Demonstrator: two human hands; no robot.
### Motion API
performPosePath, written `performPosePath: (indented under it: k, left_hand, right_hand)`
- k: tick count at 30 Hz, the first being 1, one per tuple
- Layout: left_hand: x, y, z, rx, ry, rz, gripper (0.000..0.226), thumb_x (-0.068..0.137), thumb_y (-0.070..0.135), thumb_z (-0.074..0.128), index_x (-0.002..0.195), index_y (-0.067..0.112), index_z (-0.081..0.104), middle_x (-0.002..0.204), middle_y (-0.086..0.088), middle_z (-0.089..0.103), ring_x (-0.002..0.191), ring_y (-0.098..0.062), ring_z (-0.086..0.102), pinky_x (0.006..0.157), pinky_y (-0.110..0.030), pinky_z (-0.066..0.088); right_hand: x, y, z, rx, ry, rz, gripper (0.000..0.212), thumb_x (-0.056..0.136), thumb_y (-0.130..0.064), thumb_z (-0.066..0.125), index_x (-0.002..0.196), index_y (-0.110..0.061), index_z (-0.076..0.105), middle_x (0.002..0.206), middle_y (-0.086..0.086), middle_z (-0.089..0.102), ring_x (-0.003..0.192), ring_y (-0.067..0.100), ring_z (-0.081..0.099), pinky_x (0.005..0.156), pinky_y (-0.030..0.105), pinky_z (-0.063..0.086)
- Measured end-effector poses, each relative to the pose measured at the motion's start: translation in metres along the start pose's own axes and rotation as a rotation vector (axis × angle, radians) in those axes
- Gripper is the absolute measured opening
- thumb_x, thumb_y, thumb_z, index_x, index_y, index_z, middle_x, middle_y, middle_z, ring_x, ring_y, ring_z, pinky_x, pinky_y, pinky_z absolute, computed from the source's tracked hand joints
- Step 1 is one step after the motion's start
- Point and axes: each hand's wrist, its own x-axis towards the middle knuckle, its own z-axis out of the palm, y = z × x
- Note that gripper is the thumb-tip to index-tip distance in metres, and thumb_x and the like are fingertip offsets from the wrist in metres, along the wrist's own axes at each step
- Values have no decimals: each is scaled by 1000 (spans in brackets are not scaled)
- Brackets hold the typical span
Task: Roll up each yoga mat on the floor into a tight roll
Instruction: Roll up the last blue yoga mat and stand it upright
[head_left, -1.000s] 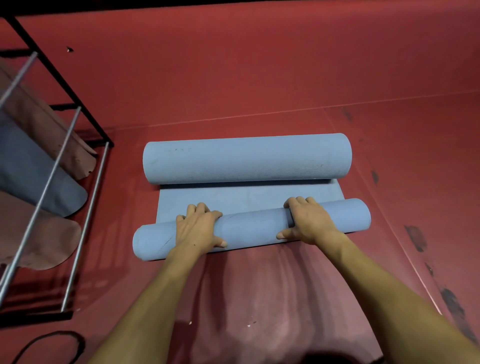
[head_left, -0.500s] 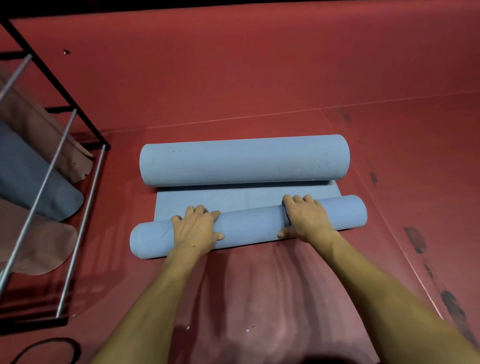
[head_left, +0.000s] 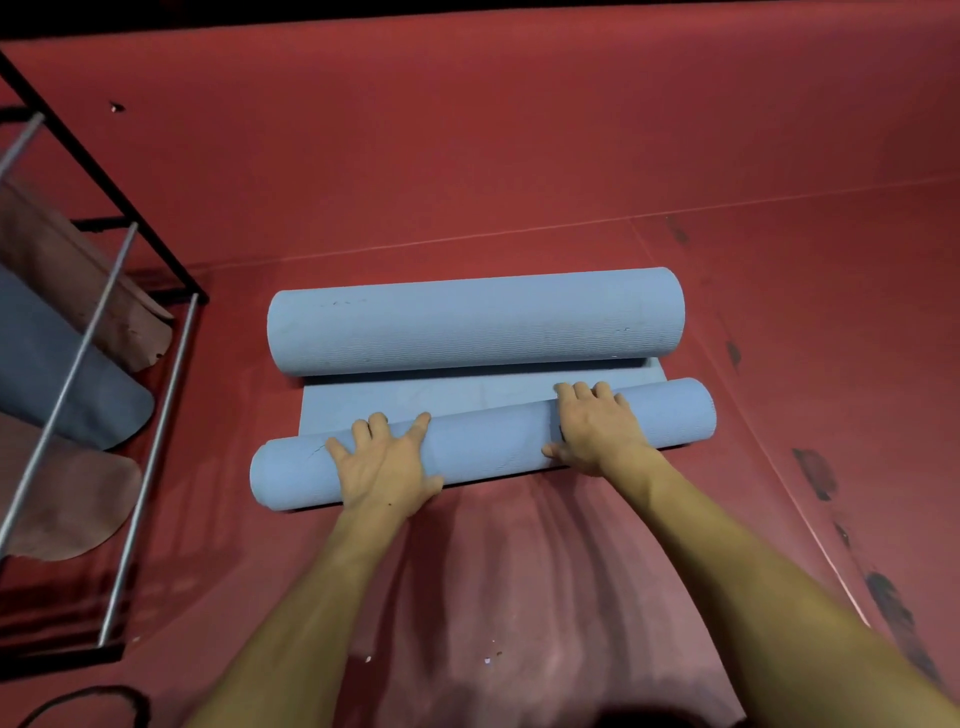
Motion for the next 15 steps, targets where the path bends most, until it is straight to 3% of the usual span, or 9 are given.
performPosePath:
  k: [3,7,9,12,15]
  left_hand:
    - [3,-6,2,2,56,-8,103,75,83,65,159,37,26,142,-3,48,132,-27,41,112,-54,33]
    - [9,-1,4,-33,19,-48,94,68,78,68,139,21,45,139,-3,52,133,-27,42,114,-60,30]
    - [11,2,8,-21,-21,-42,105,64,77,71,147,21,38,150,-7,41,143,-29,32,117,-64,23]
    - [14,-5,21,35,-31,-10,123,67,62,84,160,24,13,166,-9,18,156,-30,11,123,-64,8]
    - [17,-12,35,82,59,-1,110,68,38,89,155,28,22,156,-5,35,148,-27,26,122,-64,13]
  right_hand:
    - [1,1,0,0,-14,-17,70,88,-57,64,142,-16,45,146,7,49,133,33,40,113,51,34]
    - [1,3,5,-16,-18,-16,93,80,-69,65,155,-21,37,163,13,25,147,43,21,122,60,15]
    - [3,4,11,-65,25,-18,107,71,-75,71,156,-22,34,155,13,31,139,41,29,120,59,20]
    - [7,4,20,-117,68,-43,125,66,-76,78,163,-23,19,150,10,38,136,35,35,119,55,26]
    - [9,3,29,-108,128,-39,127,62,-70,85,161,-23,21,149,9,42,139,34,36,121,56,23]
